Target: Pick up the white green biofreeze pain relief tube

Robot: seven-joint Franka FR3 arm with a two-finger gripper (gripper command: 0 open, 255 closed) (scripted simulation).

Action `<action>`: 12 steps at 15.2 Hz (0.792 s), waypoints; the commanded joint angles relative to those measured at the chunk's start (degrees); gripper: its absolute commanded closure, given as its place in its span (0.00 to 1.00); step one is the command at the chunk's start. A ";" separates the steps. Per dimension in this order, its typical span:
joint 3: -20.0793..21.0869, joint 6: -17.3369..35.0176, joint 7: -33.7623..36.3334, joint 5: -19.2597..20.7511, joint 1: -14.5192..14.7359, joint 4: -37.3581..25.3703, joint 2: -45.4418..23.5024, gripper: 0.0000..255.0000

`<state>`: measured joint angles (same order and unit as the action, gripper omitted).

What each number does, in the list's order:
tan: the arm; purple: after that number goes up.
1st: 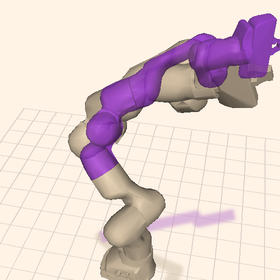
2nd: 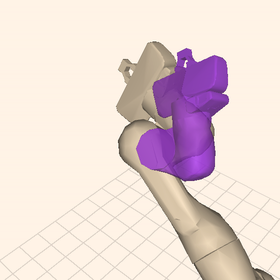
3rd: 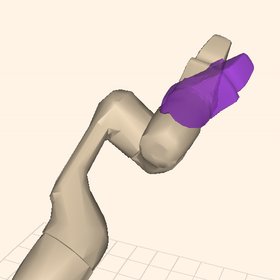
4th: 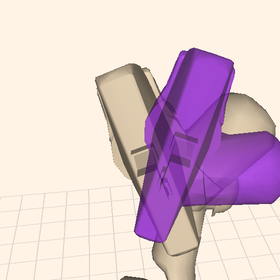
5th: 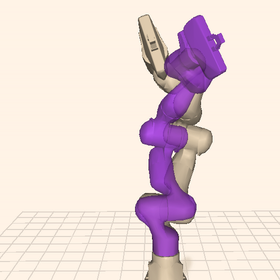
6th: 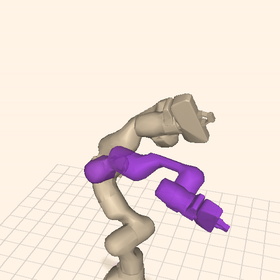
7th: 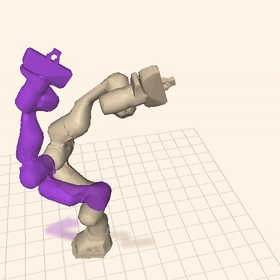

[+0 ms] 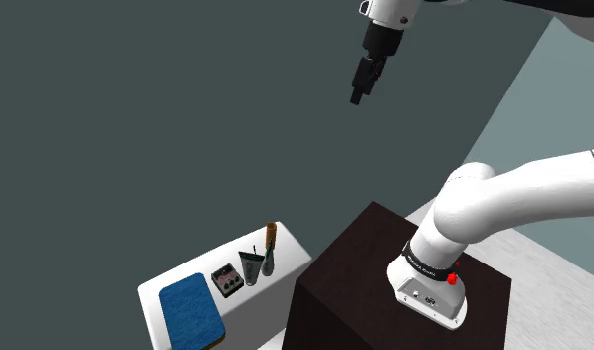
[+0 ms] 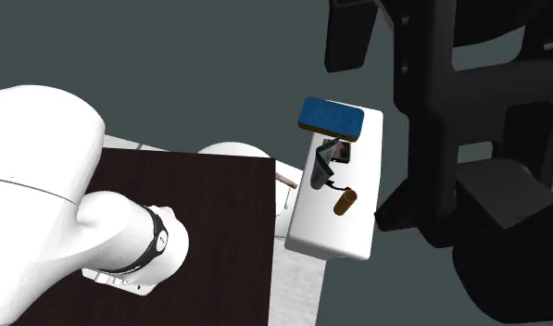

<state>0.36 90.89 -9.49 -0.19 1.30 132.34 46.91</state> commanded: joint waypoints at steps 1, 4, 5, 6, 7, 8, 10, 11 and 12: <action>0.00 0.00 0.00 0.00 0.00 0.00 0.00 0.00; 3.88 4.32 7.29 -1.67 -1.07 7.14 3.80 0.00; 5.28 5.75 9.74 -2.34 -1.36 9.33 4.87 0.00; 6.73 7.19 12.21 -3.05 -1.61 11.42 5.83 0.00; 8.26 8.64 14.68 -3.83 -1.84 13.41 6.67 0.00; 9.84 10.10 17.19 -4.66 -2.03 15.29 7.38 0.00; 13.19 13.11 22.28 -6.44 -2.28 18.74 8.37 0.00; 14.95 14.66 24.88 -7.37 -2.36 20.30 8.63 0.00; 16.79 16.25 27.50 -8.36 -2.44 21.73 8.72 0.00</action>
<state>15.10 105.82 14.82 -7.37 -1.18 152.65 55.13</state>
